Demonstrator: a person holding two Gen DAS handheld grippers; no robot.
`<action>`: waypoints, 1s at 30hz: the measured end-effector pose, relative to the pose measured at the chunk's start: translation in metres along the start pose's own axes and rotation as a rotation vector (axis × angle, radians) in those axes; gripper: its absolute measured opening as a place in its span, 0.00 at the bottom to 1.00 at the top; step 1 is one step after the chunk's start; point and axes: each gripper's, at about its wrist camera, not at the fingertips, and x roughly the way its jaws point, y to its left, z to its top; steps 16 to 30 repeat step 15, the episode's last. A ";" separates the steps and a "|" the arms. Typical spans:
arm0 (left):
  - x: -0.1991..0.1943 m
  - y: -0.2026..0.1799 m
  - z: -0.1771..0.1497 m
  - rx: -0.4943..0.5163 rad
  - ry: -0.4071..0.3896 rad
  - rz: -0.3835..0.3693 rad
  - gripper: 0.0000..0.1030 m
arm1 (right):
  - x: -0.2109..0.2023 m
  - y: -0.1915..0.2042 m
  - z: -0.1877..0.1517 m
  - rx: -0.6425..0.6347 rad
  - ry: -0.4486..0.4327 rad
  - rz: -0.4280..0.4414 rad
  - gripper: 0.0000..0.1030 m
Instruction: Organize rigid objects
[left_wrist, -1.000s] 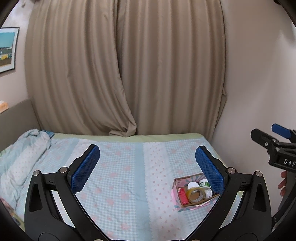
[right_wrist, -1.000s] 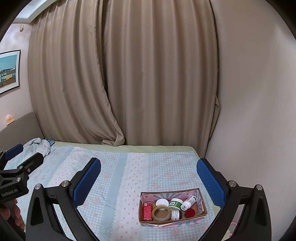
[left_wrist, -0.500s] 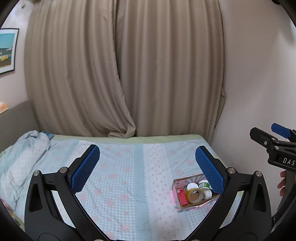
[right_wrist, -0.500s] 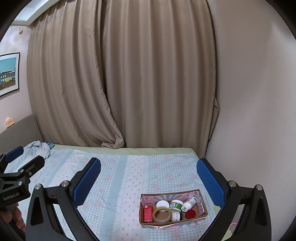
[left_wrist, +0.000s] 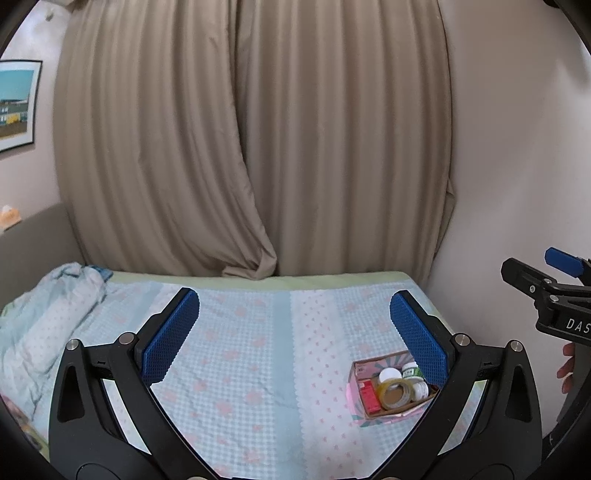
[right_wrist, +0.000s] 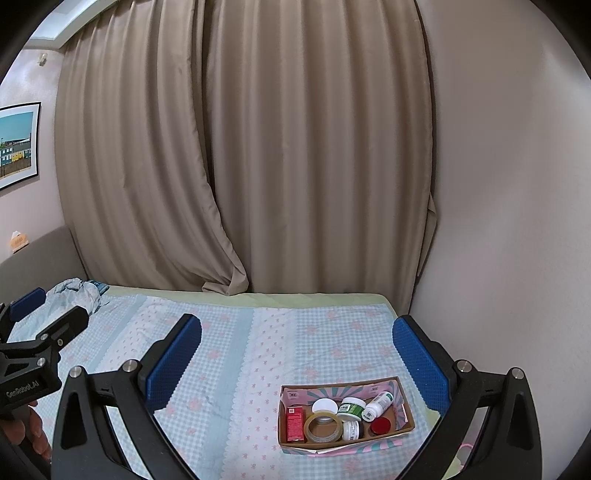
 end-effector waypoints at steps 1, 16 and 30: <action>-0.001 0.000 0.001 -0.001 -0.003 -0.001 1.00 | 0.000 0.000 0.000 -0.001 0.000 0.001 1.00; 0.010 0.004 0.000 -0.026 0.005 -0.052 1.00 | 0.004 0.000 0.002 -0.004 0.019 0.001 1.00; 0.010 0.004 0.000 -0.026 0.005 -0.052 1.00 | 0.004 0.000 0.002 -0.004 0.019 0.001 1.00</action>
